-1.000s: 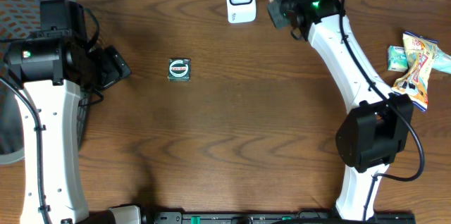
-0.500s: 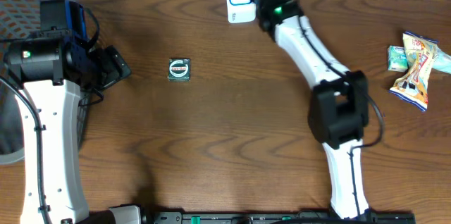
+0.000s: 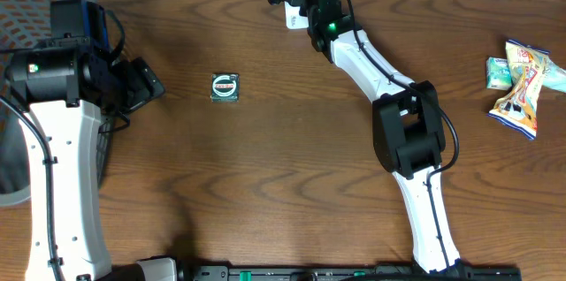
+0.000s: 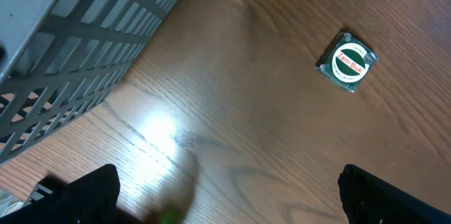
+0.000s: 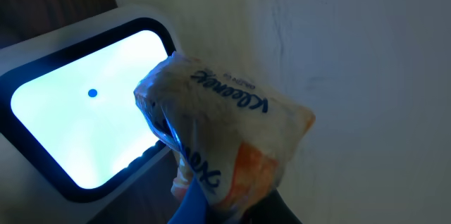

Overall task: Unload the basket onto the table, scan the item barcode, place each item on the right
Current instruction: 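Carry the Kleenex pack right and drop it at the table's right edge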

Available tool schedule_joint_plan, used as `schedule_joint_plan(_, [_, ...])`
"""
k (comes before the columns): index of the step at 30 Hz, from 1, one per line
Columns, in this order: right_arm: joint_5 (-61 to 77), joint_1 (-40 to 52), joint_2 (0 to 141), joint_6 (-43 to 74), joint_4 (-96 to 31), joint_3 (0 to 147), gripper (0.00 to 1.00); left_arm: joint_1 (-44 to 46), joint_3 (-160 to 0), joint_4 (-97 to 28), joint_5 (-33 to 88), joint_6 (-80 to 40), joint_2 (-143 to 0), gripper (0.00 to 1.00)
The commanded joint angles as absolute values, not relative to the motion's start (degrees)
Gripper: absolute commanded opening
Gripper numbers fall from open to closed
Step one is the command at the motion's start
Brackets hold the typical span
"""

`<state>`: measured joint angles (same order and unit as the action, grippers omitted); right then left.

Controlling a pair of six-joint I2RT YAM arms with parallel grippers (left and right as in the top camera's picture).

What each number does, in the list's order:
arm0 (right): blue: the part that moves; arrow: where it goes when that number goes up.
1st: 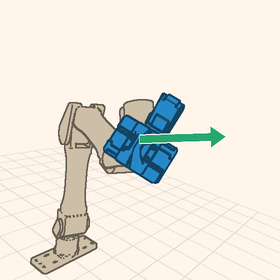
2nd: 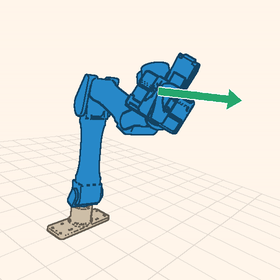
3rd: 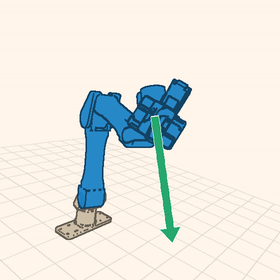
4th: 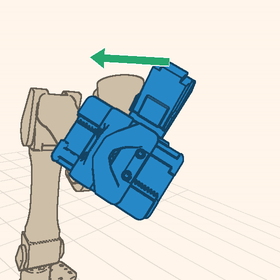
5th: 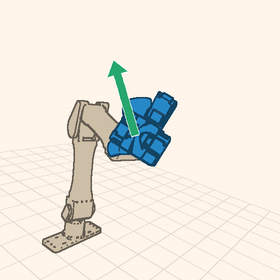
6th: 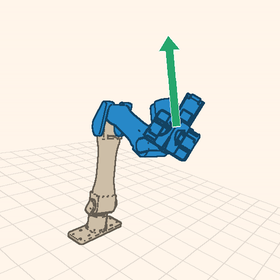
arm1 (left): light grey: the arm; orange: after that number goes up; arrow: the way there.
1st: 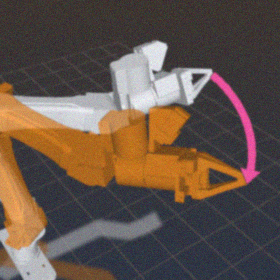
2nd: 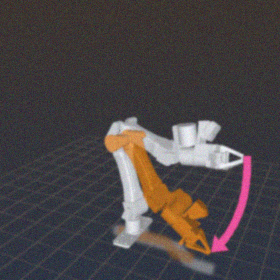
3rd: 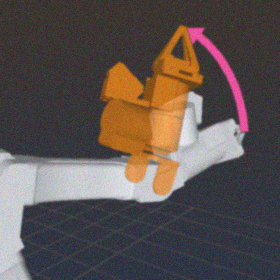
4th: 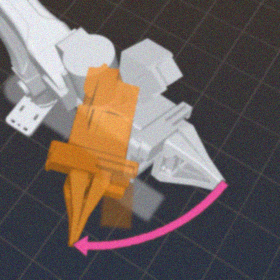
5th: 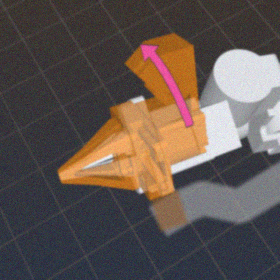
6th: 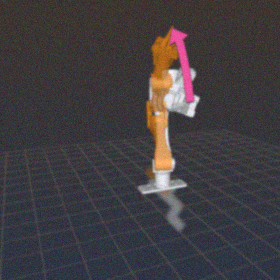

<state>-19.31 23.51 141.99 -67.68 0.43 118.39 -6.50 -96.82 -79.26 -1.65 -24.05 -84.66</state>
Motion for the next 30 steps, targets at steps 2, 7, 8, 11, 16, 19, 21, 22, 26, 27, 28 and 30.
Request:
schedule_joint_plan(2, [-19.9,24.1,139.3,-57.9,-1.0,119.3,0.01,-6.6,-96.6,-79.4,-2.0,-24.3,-85.0,0.98])
schedule_joint_plan(7, [-19.4,22.5,134.3,-49.5,-5.9,119.3,0.01,-6.6,-96.6,-79.4,-2.0,-24.3,-85.0,0.98])
schedule_joint_plan(8, [-19.4,21.9,133.2,-47.0,-7.2,119.3,0.01,-6.6,-96.6,-79.4,-2.0,-24.3,-85.0,0.98])
schedule_joint_plan(11, [-19.6,18.5,129.6,-38.7,-13.6,119.3,0.01,-6.6,-96.6,-79.4,-2.0,-24.3,-85.0,0.98])
schedule_joint_plan(16, [-23.0,9.5,126.2,-28.0,-29.0,119.3,0.01,-6.6,-96.6,-79.4,-2.0,-24.3,-85.0,0.98])
schedule_joint_plan(19, [-27.0,4.0,126.3,-24.5,-38.5,119.2,0.01,-6.6,-96.6,-79.4,-2.0,-24.3,-85.0,0.98])
schedule_joint_plan(21, [-26.5,0.6,126.4,-22.4,-44.3,119.2,0.01,-6.6,-96.6,-79.4,-2.0,-24.3,-85.0,0.97])
schedule_joint_plan(22, [-26.3,-0.9,126.5,-20.7,-46.4,119.2,0.04,-6.6,-96.6,-79.4,-2.0,-24.3,-85.0,0.98])
schedule_joint_plan(26, [-22.5,-6.5,126.5,-15.5,-52.7,119.1,0.47,-6.6,-96.6,-79.4,-2.0,-24.3,-85.0,0.98])
schedule_joint_plan(27, [-20.7,-7.4,126.5,-15.2,-53.6,119.1,0.56,-6.6,-96.6,-79.4,-2.0,-24.3,-85.0,0.98])
schedule_joint_plan(28, [-18.5,-8.3,126.5,-15.2,-54.7,119.1,0.63,-6.6,-96.6,-79.5,-2.0,-24.3,-85.0,0.98])
schedule_joint_plan(30, [-14.6,-9.6,126.5,-14.4,-56.6,119.1,0.77,-6.6,-96.6,-79.5,-2.0,-24.3,-85.0,0.98])
